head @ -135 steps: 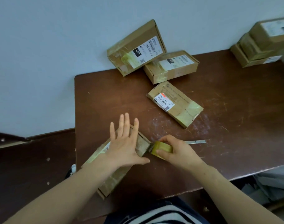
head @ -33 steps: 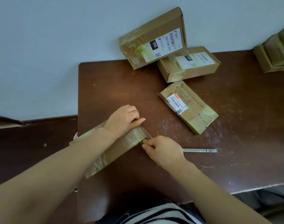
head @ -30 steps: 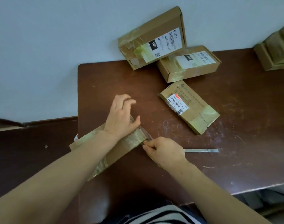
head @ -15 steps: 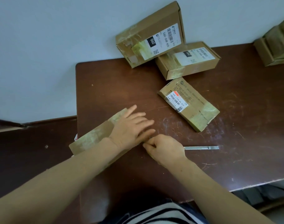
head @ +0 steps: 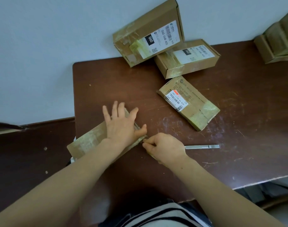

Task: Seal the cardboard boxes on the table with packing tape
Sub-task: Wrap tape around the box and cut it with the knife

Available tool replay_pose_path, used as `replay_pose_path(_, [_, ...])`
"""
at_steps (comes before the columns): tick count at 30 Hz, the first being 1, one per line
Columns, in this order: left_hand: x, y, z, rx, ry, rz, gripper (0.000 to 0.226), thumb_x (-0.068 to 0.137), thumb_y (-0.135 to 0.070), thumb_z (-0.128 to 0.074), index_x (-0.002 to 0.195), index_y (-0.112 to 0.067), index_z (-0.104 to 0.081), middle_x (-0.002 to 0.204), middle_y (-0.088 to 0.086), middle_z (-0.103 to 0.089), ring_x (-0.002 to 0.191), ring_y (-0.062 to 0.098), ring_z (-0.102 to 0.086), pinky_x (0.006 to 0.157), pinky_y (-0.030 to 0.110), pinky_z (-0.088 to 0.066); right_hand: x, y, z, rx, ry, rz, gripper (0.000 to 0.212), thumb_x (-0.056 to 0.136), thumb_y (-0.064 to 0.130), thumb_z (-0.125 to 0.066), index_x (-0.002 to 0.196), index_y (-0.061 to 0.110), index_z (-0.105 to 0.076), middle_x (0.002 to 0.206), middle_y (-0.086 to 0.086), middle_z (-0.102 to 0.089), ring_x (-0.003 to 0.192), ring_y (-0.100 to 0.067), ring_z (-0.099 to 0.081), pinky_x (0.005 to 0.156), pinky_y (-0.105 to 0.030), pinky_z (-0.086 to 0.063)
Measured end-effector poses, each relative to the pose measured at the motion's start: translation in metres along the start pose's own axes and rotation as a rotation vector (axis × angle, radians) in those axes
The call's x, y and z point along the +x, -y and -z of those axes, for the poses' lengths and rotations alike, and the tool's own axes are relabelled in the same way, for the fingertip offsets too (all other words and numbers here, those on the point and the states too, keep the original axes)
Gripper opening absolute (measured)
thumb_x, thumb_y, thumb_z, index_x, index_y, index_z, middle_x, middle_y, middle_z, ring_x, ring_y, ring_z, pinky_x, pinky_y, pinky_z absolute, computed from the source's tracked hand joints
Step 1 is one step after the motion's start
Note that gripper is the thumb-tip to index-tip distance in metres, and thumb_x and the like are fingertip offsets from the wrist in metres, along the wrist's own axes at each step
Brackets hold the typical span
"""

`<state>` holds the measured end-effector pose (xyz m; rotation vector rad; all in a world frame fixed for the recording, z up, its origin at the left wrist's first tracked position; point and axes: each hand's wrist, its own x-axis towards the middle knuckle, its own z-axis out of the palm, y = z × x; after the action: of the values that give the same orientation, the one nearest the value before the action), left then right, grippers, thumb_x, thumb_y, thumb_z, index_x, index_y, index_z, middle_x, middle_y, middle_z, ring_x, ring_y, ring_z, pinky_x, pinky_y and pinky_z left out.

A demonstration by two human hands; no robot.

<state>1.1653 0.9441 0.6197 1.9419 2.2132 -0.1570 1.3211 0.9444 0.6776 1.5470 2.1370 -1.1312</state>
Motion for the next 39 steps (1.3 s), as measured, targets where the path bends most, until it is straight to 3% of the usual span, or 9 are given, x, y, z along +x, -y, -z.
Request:
replay_pose_path(5, [0.003,-0.007,-0.002,-0.175,-0.079,0.097,0.036,0.078,-0.043,-0.055,0.110,-0.031,-0.067,0.124,0.002,-0.045,0.115,0.024,-0.040,0.100,0.042,-0.023,0.000,-0.001,-0.002,-0.013,0.003,-0.017,0.037,0.095,0.045,-0.047,0.059,0.035,-0.047,0.052,0.010,-0.041,0.067,-0.013,-0.051,0.056,-0.022,-0.039])
replay_pose_path(11, [0.018,-0.002,-0.002,-0.169,-0.124,0.036,0.038,0.088,-0.028,-0.046,0.121,-0.028,-0.063,0.112,-0.004,-0.062,0.108,0.025,-0.041,0.084,0.039,-0.032,0.002,-0.002,-0.004,0.011,-0.021,-0.005,0.027,0.095,0.046,-0.048,0.098,0.031,-0.070,0.051,0.012,-0.039,0.073,-0.015,-0.058,0.062,-0.023,-0.041])
replay_pose_path(16, [0.011,-0.002,0.000,-0.286,-0.377,-0.111,0.028,0.087,-0.015,-0.059,0.112,-0.013,-0.072,0.076,0.006,-0.072,0.077,0.034,-0.056,0.066,0.040,-0.044,0.003,-0.004,-0.004,-0.005,-0.012,-0.015,0.034,0.096,0.045,-0.048,0.066,0.033,-0.058,0.049,0.011,-0.040,0.064,-0.012,-0.051,0.060,-0.023,-0.041])
replay_pose_path(19, [0.007,0.005,0.009,-0.338,-0.211,-0.195,0.038,0.095,-0.025,-0.055,0.133,-0.025,-0.056,0.101,0.005,-0.072,0.114,0.034,-0.053,0.100,0.048,-0.032,0.001,-0.003,-0.002,-0.013,-0.011,-0.024,0.044,0.096,0.045,-0.048,0.054,0.031,-0.043,0.050,0.008,-0.043,0.062,-0.014,-0.052,0.060,-0.024,-0.044])
replay_pose_path(21, [-0.007,0.014,0.007,-0.271,-0.012,-0.303,0.059,0.091,-0.041,-0.042,0.148,-0.036,-0.027,0.150,-0.005,-0.036,0.147,0.022,-0.006,0.113,0.049,0.011,0.001,0.000,0.000,-0.003,0.001,-0.020,0.041,0.095,0.045,-0.048,0.057,0.029,-0.049,0.051,0.007,-0.046,0.064,-0.016,-0.056,0.064,-0.026,-0.049])
replay_pose_path(23, [-0.019,0.018,0.004,-0.130,0.156,-0.384,0.086,0.073,-0.057,-0.037,0.151,-0.035,-0.011,0.160,-0.002,0.005,0.140,0.017,0.031,0.105,0.046,0.032,0.002,0.002,0.001,-0.001,0.010,-0.018,0.032,0.094,0.044,-0.048,0.070,0.029,-0.061,0.053,0.006,-0.048,0.067,-0.018,-0.060,0.068,-0.028,-0.052])
replay_pose_path(29, [-0.034,0.011,0.000,0.068,0.213,-0.123,0.135,0.060,-0.072,-0.065,0.139,-0.031,0.037,0.145,0.012,0.044,0.133,0.033,0.041,0.102,0.064,0.021,0.001,0.001,0.002,0.003,0.028,-0.036,0.028,0.093,0.045,-0.048,0.083,0.029,-0.068,0.038,0.008,-0.053,0.050,-0.008,-0.062,0.055,-0.021,-0.044])
replay_pose_path(34, [-0.041,0.024,0.015,-0.091,0.321,0.041,0.130,0.060,-0.068,-0.069,0.142,-0.040,0.028,0.156,0.008,0.021,0.144,0.032,0.012,0.113,0.058,-0.006,-0.010,0.003,0.021,0.232,0.120,0.042,0.021,0.091,0.036,-0.059,0.109,0.036,-0.070,0.098,0.007,-0.073,0.086,-0.008,-0.066,0.086,-0.027,-0.052])
replay_pose_path(39, [-0.033,0.049,0.069,-0.853,0.657,-0.003,0.088,0.065,-0.061,-0.076,0.141,-0.042,-0.038,0.145,-0.010,-0.042,0.136,0.015,-0.036,0.109,0.031,-0.032,-0.038,0.016,0.069,0.945,0.239,0.256,0.039,0.089,0.009,-0.060,0.119,0.034,-0.063,0.074,-0.003,-0.069,0.057,-0.012,-0.064,0.052,-0.020,-0.051])
